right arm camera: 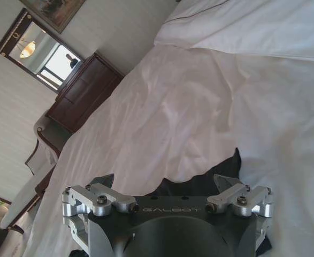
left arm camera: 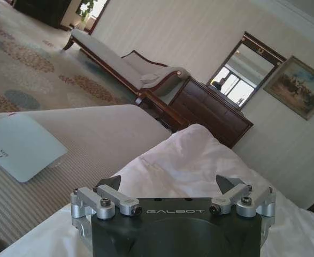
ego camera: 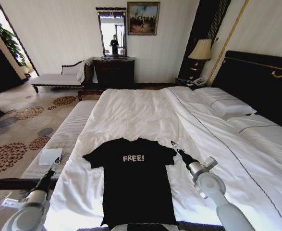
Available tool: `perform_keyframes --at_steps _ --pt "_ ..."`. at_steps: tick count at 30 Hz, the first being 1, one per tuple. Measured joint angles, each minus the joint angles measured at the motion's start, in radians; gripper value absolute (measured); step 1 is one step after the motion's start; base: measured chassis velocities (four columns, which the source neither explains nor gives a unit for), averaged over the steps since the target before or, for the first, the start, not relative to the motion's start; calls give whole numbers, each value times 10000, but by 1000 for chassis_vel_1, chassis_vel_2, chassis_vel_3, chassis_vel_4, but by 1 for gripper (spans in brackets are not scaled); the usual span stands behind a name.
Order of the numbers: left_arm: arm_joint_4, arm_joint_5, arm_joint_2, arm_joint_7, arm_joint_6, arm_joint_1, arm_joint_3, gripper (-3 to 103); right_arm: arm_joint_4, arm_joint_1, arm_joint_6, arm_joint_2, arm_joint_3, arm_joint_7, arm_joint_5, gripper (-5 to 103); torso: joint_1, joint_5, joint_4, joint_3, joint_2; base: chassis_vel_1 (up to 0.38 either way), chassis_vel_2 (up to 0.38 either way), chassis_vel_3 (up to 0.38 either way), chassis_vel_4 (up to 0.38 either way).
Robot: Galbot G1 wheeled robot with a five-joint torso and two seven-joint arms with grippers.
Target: Fold the clothes on the bed.
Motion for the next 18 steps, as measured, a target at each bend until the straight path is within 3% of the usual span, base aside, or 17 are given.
perform_keyframes --at_steps 5,18 --pt "-48 524 101 72 -102 100 66 100 -1053 449 -41 -155 -177 -526 66 100 1 3 9 1 -1 0 0 0 0" --pt "-351 5 350 -418 161 12 -78 100 -3911 2184 -307 -421 -577 -1821 -160 100 1 4 9 2 -1 0 0 0 0"
